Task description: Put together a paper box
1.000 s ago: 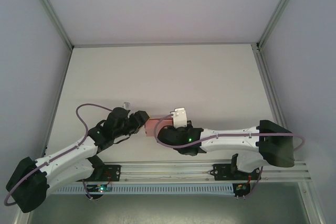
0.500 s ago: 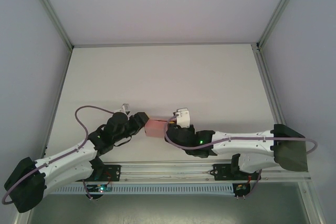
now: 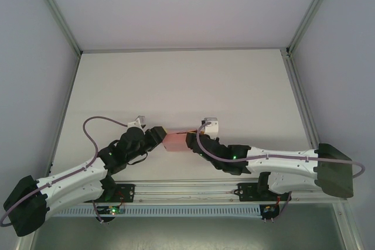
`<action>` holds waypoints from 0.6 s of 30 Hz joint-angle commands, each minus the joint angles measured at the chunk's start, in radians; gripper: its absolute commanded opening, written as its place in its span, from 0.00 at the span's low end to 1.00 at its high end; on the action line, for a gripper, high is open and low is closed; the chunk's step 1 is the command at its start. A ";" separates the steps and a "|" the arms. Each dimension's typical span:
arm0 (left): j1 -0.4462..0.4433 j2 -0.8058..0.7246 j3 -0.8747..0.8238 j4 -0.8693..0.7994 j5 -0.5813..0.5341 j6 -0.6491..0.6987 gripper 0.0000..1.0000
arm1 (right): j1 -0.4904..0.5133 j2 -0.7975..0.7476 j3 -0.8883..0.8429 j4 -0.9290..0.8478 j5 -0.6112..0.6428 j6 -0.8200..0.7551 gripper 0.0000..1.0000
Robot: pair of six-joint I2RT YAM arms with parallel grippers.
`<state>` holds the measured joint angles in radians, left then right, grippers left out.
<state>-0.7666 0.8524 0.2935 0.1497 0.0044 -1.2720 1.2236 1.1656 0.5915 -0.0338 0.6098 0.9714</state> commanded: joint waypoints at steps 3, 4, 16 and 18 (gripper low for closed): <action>-0.027 0.027 -0.005 -0.091 0.003 0.083 0.26 | -0.007 0.045 -0.038 -0.033 -0.075 0.020 0.37; -0.029 0.037 0.004 -0.086 0.010 0.090 0.26 | -0.003 0.054 -0.061 -0.025 -0.083 -0.007 0.37; -0.075 0.165 0.056 -0.210 0.115 0.125 0.26 | 0.126 0.209 -0.203 0.174 0.121 -0.293 0.17; -0.078 0.144 0.047 -0.276 0.132 0.136 0.28 | 0.131 0.193 -0.212 0.173 0.123 -0.275 0.17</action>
<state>-0.7864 0.9661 0.3798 0.1078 -0.0158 -1.1801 1.3262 1.2995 0.4438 0.2447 0.8474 0.7647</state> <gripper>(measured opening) 0.281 0.178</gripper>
